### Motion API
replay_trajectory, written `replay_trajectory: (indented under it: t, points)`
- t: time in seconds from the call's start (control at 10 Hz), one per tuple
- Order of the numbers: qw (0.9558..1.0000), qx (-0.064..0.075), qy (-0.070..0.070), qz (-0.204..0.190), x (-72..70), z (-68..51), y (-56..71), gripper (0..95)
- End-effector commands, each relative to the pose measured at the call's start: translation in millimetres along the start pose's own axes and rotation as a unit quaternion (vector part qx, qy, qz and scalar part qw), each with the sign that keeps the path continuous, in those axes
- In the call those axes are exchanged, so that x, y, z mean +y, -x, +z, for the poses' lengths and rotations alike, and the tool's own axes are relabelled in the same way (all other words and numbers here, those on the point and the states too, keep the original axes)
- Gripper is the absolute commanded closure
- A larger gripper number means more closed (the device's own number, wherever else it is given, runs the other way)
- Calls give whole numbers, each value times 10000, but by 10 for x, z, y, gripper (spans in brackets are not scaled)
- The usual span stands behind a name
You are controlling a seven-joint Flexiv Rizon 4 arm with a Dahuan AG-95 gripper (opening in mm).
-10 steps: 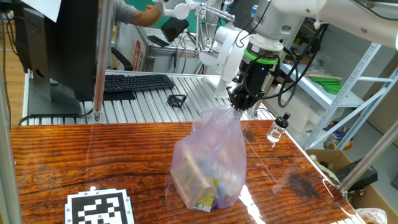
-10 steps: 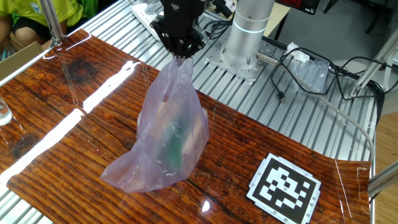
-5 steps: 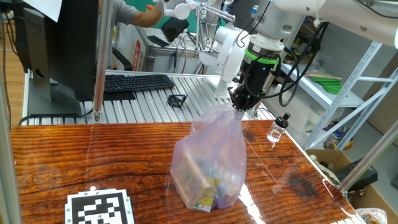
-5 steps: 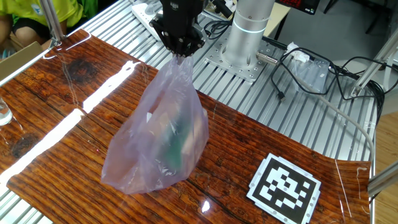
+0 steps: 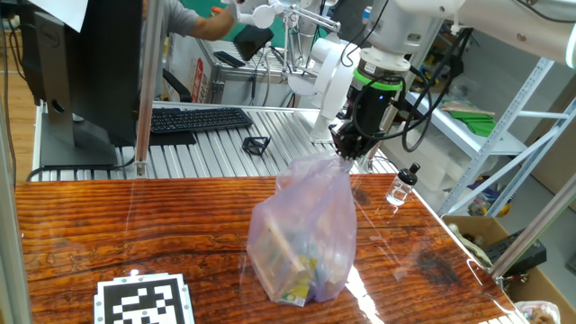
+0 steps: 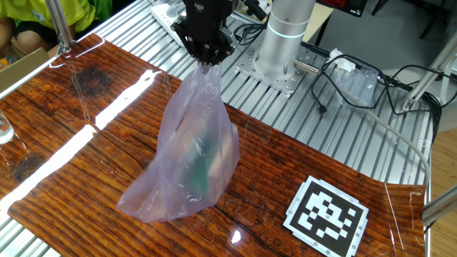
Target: Pick up a bag of things
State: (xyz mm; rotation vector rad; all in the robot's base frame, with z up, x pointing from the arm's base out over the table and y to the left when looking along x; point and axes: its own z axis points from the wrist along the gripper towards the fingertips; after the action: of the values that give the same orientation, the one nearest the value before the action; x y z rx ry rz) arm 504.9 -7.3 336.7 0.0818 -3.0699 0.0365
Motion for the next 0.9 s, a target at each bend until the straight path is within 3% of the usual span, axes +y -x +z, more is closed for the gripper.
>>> replay_trajectory:
  t: [0.1, 0.5, 0.9]
  points:
    - [10000, -12, -24, 17, 3, -2, -2, 950]
    - [9998, -110, -117, 104, 3, -2, -2, 950]
    - [9996, -206, -67, 163, 3, -2, -2, 950]
